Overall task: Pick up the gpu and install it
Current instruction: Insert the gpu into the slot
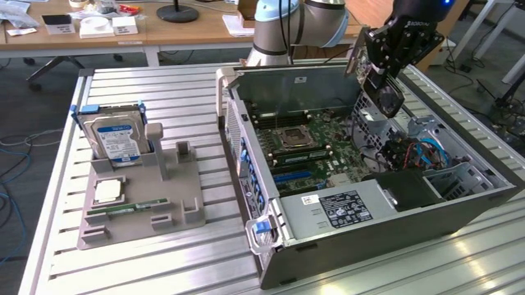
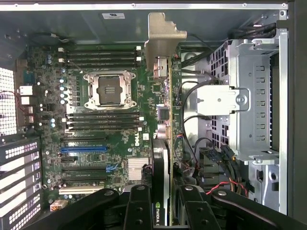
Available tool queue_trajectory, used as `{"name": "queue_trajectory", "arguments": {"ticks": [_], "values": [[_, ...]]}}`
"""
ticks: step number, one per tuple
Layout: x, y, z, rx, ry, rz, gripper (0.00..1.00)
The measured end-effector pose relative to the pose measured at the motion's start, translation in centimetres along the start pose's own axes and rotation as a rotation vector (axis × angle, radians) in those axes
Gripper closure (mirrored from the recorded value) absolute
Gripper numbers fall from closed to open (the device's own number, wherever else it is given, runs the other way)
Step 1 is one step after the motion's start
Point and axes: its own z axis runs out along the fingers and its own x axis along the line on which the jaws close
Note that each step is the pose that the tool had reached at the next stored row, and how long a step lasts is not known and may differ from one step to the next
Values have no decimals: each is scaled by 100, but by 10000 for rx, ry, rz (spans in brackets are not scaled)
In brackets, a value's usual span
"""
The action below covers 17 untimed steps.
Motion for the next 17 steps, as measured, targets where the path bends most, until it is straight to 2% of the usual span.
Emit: {"name": "queue_trajectory", "arguments": {"ticks": [7,17], "values": [[8,0,0,-6,10,-240,73],[20,-1,0,-33,57,-1373,73]]}}
